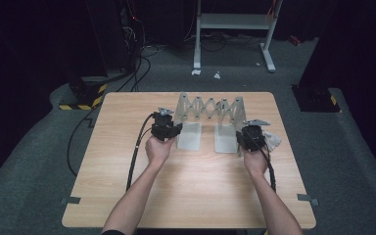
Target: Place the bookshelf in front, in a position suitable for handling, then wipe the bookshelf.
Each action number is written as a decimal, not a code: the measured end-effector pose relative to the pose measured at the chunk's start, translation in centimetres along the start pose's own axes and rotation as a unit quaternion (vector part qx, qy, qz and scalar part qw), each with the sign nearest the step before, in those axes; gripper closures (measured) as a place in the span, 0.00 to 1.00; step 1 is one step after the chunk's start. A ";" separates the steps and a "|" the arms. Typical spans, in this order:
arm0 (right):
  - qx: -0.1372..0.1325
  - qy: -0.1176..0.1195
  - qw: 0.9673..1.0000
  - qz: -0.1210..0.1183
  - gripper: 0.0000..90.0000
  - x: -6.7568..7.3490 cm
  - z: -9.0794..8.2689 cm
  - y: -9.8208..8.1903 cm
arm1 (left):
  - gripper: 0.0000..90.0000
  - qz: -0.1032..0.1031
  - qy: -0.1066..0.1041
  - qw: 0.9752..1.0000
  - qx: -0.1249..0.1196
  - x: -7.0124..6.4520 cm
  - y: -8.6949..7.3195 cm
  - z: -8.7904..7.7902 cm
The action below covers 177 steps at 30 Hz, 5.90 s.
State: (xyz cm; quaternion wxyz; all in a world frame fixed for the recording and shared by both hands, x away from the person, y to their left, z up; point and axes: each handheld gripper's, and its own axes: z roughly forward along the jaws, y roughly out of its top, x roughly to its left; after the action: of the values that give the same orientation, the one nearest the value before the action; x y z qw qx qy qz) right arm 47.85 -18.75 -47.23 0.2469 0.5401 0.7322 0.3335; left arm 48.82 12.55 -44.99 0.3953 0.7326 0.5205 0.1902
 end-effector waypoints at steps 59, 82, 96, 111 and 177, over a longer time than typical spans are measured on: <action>0.004 0.014 0.998 -0.056 0.94 1.6 -1.7 -1.7 | 0.92 0.009 0.031 0.999 -0.007 0.7 -3.4 -4.1; -0.001 0.025 0.998 -0.065 0.93 3.0 -2.9 -2.9 | 0.91 0.002 0.031 0.999 -0.019 0.6 -5.4 -6.2; -0.004 0.037 0.997 -0.066 0.91 3.7 -3.3 -3.4 | 0.89 0.003 0.035 0.999 -0.017 0.0 -6.1 -7.0; -0.013 0.070 0.996 -0.052 0.70 3.4 -3.4 -4.2 | 0.75 0.006 0.021 1.000 -0.013 0.1 -7.1 -6.9; -0.026 -0.013 0.999 0.028 0.38 -5.4 -1.8 -3.2 | 0.62 -0.007 0.045 0.999 0.004 2.2 -12.5 -2.6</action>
State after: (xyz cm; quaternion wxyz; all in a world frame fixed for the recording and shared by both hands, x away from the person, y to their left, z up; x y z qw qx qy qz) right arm 46.13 -24.98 -48.48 0.2609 0.5582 0.7043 0.3525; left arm 40.25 17.40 -53.46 0.3704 0.7210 0.5437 0.2177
